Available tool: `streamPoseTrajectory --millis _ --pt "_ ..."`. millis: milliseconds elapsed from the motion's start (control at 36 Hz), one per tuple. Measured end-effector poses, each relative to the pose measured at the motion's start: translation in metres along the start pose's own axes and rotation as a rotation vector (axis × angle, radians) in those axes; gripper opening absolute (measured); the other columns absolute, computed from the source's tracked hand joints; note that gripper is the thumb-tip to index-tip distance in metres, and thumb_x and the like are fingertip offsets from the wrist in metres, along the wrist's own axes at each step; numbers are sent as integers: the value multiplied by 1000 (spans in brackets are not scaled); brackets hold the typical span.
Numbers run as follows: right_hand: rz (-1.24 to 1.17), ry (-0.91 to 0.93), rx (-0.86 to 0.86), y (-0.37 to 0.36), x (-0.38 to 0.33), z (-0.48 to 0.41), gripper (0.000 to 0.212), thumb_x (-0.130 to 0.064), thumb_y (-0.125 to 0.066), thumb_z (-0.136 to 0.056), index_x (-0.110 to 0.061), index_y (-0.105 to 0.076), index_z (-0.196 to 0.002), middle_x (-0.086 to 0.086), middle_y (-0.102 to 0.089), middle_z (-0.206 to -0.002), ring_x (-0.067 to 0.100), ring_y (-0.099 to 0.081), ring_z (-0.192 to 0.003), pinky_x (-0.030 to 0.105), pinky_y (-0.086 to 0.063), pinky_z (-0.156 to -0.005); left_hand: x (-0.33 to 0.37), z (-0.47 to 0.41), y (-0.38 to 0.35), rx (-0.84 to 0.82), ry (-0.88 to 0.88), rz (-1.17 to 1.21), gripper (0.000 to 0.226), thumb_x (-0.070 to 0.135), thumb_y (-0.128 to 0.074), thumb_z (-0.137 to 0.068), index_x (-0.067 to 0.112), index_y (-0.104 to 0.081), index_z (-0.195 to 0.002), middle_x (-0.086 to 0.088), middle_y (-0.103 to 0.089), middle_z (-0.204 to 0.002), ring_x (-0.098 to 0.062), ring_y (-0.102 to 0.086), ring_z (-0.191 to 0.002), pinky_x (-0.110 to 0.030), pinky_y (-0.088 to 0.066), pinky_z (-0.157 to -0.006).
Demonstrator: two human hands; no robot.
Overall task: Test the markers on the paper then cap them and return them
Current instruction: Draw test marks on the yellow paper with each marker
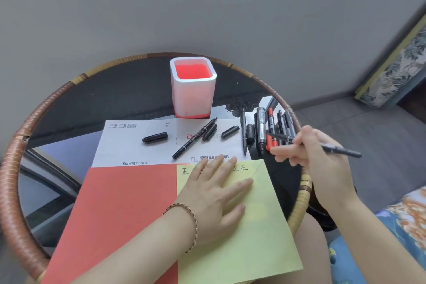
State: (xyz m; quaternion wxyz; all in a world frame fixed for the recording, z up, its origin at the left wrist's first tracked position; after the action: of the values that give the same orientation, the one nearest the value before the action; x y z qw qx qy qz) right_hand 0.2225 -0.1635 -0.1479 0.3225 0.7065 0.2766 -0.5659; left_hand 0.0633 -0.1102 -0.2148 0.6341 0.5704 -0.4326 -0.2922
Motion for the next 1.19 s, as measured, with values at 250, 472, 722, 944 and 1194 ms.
streamPoseTrajectory --millis 250,472,722,944,1194 --pt "-250 -279 -21 -14 33 0 51 -44 -25 -96 -13 -65 -94 7 -72 -70 18 -70 -65 21 -53 -51 1 0 -2 -42 5 4 61 57 -11 -79 48 -26 -138 1 -12 -156 -24 -1 -143 -39 11 -109" --pt "-61 -185 61 -27 37 -3 32 -25 -54 -91 -9 -53 -62 -3 -44 -43 9 -36 -40 19 -30 -39 0 -4 -1 77 21 19 37 51 -39 -76 41 -55 -108 -4 -61 -122 -32 -54 -117 -42 -23 -98" --pt "-36 -142 75 -39 49 -4 31 -28 -64 -83 -11 -55 -58 1 -57 -44 10 -52 -40 19 -44 -43 2 -6 -1 110 3 -8 39 54 -38 -77 39 -59 -106 -7 -59 -127 -35 -51 -120 -46 -22 -96" --pt "260 24 242 -27 48 -6 40 -11 -61 -78 -7 -40 -44 -1 -43 -33 11 -41 -40 27 -37 -54 2 -6 -1 115 8 10 38 53 -39 -76 39 -58 -106 -6 -58 -128 -35 -51 -120 -45 -23 -97" --pt "319 38 251 -27 48 -8 35 -7 -62 -75 -3 -41 -47 5 -43 -42 10 -37 -45 19 -31 -48 2 -7 -2 112 25 4 45 54 -39 -75 41 -55 -115 -5 -57 -130 -34 -49 -122 -47 -21 -99"
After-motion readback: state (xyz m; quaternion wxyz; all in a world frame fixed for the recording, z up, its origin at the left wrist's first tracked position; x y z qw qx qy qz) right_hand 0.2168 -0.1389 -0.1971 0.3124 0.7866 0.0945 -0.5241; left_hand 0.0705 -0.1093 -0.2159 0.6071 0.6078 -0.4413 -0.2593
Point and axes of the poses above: each hand's wrist, its own z-axis away from the middle knuckle, its own y-axis out of the back of the hand, x = y × z, the point moved 8 cm from there along -z, towards the middle knuckle
